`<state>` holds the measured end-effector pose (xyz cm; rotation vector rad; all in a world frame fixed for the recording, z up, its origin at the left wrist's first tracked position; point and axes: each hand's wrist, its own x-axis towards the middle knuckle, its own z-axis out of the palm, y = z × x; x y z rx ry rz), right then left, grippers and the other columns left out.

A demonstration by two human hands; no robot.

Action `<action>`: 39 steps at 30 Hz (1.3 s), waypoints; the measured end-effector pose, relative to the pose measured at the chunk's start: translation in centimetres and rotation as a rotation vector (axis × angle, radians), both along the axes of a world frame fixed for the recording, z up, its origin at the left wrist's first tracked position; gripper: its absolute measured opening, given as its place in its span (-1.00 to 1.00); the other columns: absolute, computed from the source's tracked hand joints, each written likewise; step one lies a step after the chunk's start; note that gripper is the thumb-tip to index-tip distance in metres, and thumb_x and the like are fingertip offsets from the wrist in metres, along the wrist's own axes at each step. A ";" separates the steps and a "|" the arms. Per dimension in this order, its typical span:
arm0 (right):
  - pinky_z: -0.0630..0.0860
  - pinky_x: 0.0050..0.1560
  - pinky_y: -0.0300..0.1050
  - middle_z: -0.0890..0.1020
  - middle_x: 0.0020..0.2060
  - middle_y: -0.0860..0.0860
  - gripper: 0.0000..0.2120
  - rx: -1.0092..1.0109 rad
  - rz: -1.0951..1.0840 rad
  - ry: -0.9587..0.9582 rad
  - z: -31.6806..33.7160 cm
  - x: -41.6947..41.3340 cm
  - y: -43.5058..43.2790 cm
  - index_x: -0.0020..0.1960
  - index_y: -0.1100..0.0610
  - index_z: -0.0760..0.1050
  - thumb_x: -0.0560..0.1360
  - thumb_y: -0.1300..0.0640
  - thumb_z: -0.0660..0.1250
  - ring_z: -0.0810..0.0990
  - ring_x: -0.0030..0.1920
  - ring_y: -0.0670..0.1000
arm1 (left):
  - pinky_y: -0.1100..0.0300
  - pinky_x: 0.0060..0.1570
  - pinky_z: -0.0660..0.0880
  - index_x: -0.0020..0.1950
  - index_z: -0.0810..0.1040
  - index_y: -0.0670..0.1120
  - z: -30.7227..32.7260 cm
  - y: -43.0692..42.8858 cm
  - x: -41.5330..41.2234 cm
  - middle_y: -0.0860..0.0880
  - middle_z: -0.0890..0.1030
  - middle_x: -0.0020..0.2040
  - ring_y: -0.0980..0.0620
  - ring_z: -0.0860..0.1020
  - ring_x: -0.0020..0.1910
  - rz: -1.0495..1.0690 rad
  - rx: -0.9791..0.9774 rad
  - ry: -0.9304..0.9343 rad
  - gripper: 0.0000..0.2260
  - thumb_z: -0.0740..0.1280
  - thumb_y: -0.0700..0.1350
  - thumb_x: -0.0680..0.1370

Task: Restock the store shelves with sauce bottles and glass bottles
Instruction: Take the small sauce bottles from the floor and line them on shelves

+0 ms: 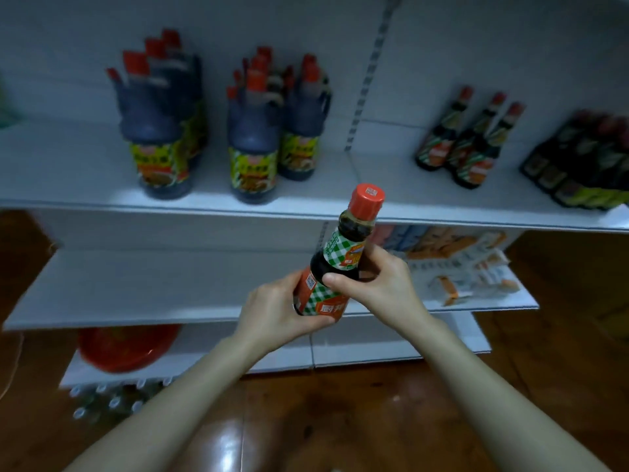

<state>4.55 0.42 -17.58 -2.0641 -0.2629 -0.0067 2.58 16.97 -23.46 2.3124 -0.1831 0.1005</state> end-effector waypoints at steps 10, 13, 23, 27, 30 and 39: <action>0.46 -0.16 -0.47 0.59 -0.13 -0.23 -0.68 0.021 -0.047 -0.092 4.7 7.1 -13.6 0.05 -0.04 0.47 0.35 0.03 0.48 0.57 -0.09 -0.30 | 0.14 -0.07 0.55 0.15 0.49 0.12 4.9 -13.6 9.4 0.13 0.65 -0.04 0.17 0.60 -0.06 -0.087 0.004 -0.051 -0.32 0.32 0.41 0.11; 0.48 -0.09 -0.41 0.56 -0.10 -0.24 -0.62 -0.013 -0.018 -0.099 5.6 9.2 -16.8 0.09 -0.05 0.43 0.33 0.01 0.48 0.56 -0.02 -0.22 | 0.15 -0.11 0.56 0.10 0.50 0.12 5.6 -16.7 11.5 0.12 0.66 -0.08 0.18 0.59 -0.10 -0.074 -0.001 -0.067 -0.34 0.31 0.42 0.11; 0.46 -0.12 -0.46 0.55 -0.12 -0.26 -0.66 0.030 -0.087 -0.162 6.4 17.3 -23.2 0.05 -0.07 0.44 0.35 0.04 0.48 0.53 -0.07 -0.30 | 0.15 -0.04 0.56 0.25 0.46 0.07 6.8 -23.0 20.8 0.08 0.65 0.03 0.15 0.59 -0.02 -0.143 0.002 -0.073 -0.33 0.50 0.25 0.21; 0.48 -0.03 -0.38 0.53 -0.12 -0.26 -0.67 0.030 -0.126 -0.187 6.2 21.1 -24.6 0.04 -0.06 0.44 0.35 0.07 0.48 0.53 -0.06 -0.27 | 0.16 0.04 0.53 0.30 0.43 0.00 6.3 -25.0 25.3 0.04 0.62 0.09 0.10 0.58 0.06 -0.160 -0.041 -0.080 -0.31 0.53 0.16 0.24; 0.49 -0.01 -0.30 0.54 -0.14 -0.25 -0.67 0.024 -0.158 -0.185 5.7 23.8 -25.6 0.02 -0.04 0.44 0.34 0.11 0.49 0.54 -0.07 -0.25 | 0.09 0.03 0.54 0.27 0.44 0.02 5.4 -26.4 28.3 0.03 0.63 0.09 0.08 0.58 0.06 -0.180 -0.066 -0.074 -0.36 0.53 0.14 0.25; 0.54 0.03 -0.17 0.62 -0.03 -0.01 -0.63 -0.006 -0.197 -0.180 2.9 31.0 -27.6 0.10 0.17 0.51 0.33 0.15 0.50 0.57 0.01 -0.06 | 0.21 0.02 0.40 0.40 0.27 -0.06 2.4 -29.0 33.3 -0.06 0.48 0.30 -0.05 0.48 0.22 -0.212 0.060 -0.027 -0.38 0.36 0.16 0.44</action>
